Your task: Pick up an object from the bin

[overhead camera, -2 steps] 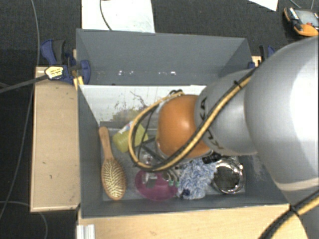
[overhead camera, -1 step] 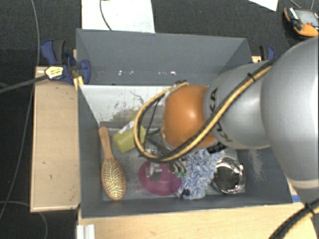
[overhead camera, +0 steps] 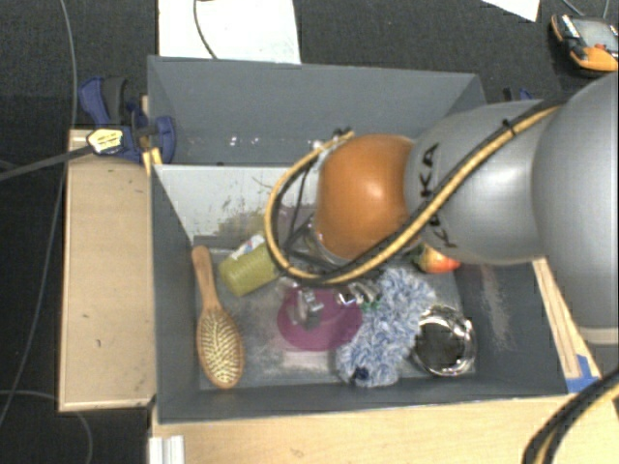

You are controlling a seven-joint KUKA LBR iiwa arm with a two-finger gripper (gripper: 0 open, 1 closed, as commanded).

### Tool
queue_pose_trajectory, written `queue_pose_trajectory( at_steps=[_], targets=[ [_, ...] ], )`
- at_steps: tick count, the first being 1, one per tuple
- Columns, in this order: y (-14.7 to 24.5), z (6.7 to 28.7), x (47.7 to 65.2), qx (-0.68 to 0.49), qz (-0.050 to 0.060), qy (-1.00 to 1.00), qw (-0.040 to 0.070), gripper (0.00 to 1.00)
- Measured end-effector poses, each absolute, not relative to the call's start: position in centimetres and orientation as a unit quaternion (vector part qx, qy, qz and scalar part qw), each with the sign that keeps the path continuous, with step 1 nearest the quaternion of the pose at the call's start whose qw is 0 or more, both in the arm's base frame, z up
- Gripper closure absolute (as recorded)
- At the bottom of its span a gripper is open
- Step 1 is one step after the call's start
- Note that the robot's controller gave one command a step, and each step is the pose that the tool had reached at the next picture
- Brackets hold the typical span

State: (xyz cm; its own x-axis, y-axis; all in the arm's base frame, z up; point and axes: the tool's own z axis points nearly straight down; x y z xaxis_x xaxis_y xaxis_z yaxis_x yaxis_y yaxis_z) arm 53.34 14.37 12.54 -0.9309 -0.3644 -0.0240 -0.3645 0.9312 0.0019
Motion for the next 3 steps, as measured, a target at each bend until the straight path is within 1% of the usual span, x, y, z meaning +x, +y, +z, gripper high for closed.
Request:
queue_pose_trajectory(
  at_steps=[1,2,3],
  targets=[
    [14.3,12.1,51.3,-0.084,0.003,0.996,0.009,1.00],
    [14.2,22.1,53.0,-0.183,0.004,0.983,0.011,1.00],
    [13.8,24.1,52.6,-0.151,0.004,0.989,0.007,1.00]
  ],
)
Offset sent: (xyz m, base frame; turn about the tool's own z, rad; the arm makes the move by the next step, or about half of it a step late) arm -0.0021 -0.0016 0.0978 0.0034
